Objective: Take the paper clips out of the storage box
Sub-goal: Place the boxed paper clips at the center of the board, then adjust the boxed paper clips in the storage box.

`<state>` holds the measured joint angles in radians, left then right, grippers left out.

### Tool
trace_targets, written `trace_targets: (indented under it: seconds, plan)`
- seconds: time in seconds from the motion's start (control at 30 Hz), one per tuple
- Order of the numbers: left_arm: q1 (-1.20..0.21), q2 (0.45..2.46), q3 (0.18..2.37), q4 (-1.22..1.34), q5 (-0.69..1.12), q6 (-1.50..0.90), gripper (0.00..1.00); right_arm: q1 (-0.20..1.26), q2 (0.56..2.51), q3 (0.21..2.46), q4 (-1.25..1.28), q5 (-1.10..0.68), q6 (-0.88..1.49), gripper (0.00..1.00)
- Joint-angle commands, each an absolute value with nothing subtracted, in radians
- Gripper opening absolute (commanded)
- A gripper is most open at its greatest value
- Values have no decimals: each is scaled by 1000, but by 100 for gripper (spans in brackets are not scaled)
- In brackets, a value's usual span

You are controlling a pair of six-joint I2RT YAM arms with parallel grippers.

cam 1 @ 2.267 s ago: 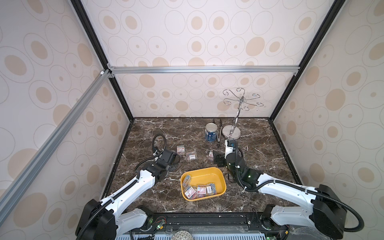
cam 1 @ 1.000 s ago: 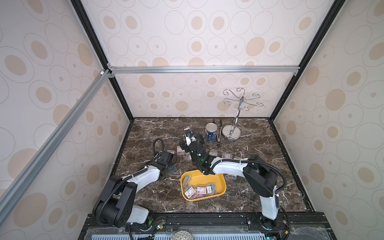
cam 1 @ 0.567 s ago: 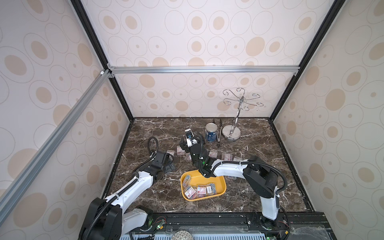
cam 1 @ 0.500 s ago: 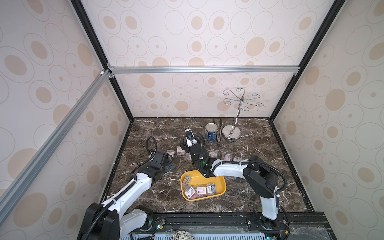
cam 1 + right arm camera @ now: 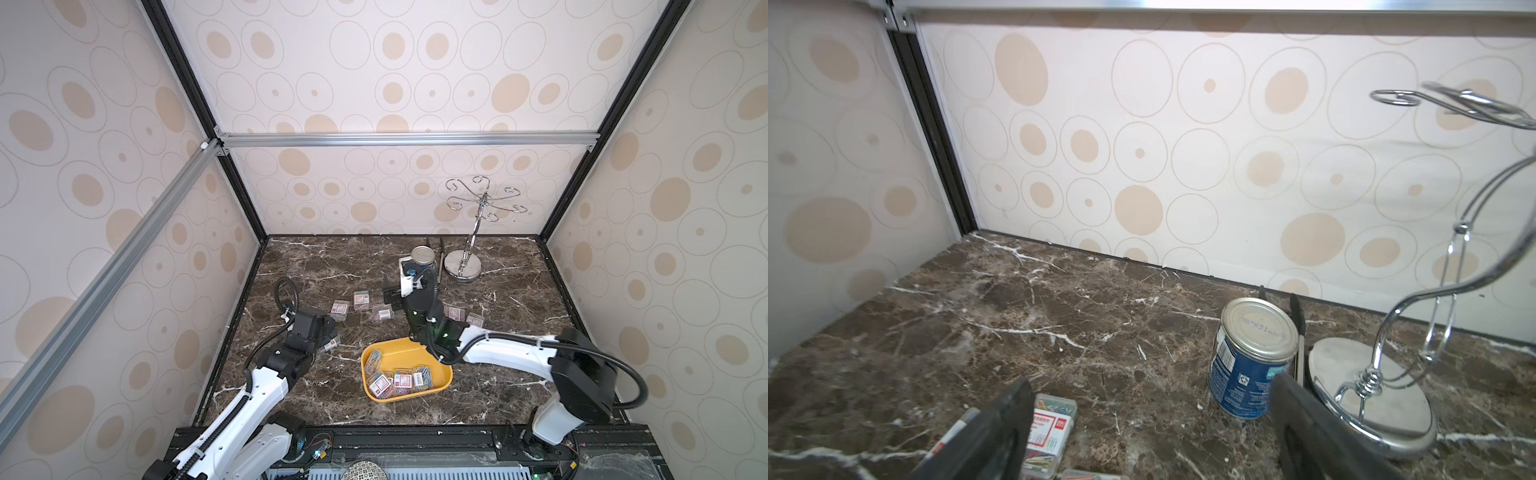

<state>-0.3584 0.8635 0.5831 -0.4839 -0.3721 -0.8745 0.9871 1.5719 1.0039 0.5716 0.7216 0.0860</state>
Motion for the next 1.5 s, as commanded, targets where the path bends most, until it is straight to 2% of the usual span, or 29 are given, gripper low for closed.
trace_targets:
  seconds: [0.0,0.17,0.4,0.5,0.67,0.87,1.2,1.47]
  plan:
    - [-349,840,549,-467,-483,-863,100,994,1487,933,392,715,269,89]
    - [-349,798,461,-414,-632,-892,100,1004,1362,836,221,671,433,87]
    - [-350,667,366,-197,-654,-732,100,1035,1281,775,28,596,605,84]
    - [-349,636,330,-187,-712,-741,100,1062,1272,749,12,520,643,78]
    - [-349,592,304,-184,-726,-765,100,1175,1334,772,-25,478,654,74]
    - [-349,569,295,-194,-726,-773,100,1263,1438,833,-68,422,679,73]
    - [-350,571,295,-195,-726,-776,100,1283,1595,955,-150,400,848,75]
    - [-349,566,296,-196,-723,-777,100,1282,1703,1049,-200,461,867,75]
